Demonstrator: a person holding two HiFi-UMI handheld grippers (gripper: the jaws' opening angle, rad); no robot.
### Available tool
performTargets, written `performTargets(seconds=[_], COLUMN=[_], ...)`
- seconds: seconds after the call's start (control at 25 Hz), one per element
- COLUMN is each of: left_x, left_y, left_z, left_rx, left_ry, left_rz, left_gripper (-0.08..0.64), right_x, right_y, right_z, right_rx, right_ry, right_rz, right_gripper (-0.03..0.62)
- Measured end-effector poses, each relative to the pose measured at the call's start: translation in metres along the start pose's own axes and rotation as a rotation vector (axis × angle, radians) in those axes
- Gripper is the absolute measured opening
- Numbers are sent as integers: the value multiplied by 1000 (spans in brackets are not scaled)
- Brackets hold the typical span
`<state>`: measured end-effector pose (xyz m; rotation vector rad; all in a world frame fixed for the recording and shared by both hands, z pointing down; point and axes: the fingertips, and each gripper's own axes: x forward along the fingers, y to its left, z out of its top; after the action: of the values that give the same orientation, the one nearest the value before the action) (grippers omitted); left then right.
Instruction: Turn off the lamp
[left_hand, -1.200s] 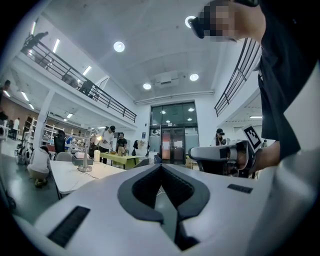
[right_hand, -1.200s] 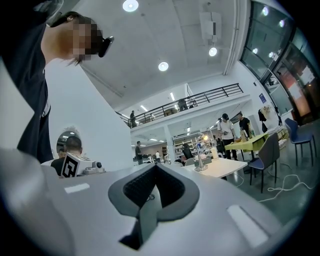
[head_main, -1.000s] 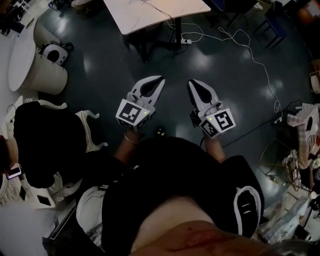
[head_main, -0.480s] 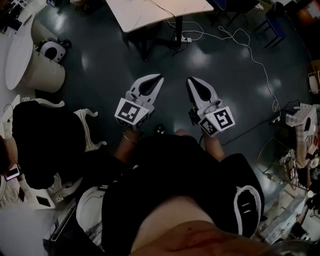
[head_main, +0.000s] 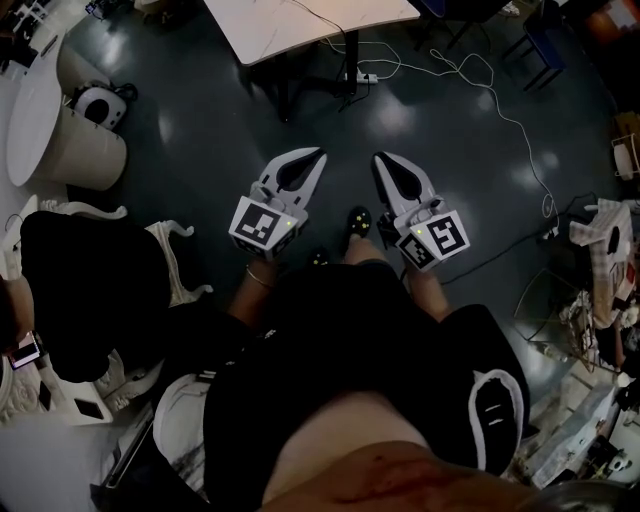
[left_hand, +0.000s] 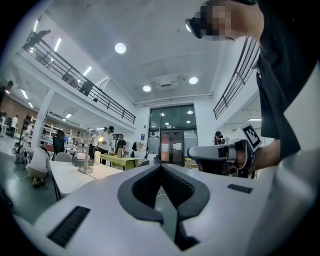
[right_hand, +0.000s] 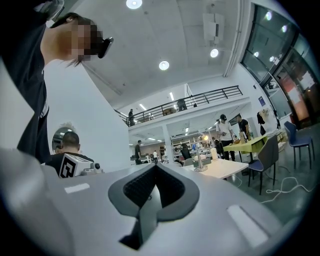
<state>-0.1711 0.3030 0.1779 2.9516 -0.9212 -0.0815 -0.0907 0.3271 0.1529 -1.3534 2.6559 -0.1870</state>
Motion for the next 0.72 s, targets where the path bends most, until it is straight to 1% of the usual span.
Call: performTargets(seconds=[0.24, 0.52, 0.72], left_x=[3, 11, 21], left_y=[8, 21, 29], left_z=[2, -4, -8], left_rx=[-2, -12, -2], left_ry=[-3, 23, 42], left_rz=[17, 43, 63], left_gripper=[6, 6, 6], right_x=[8, 21, 28], right_y=[-5, -21, -36], right_z=[3, 0, -4], right_rx=[-1, 24, 41], right_ry=[-2, 3, 7], right_rz=[13, 21, 40], right_gripper=[0, 0, 0])
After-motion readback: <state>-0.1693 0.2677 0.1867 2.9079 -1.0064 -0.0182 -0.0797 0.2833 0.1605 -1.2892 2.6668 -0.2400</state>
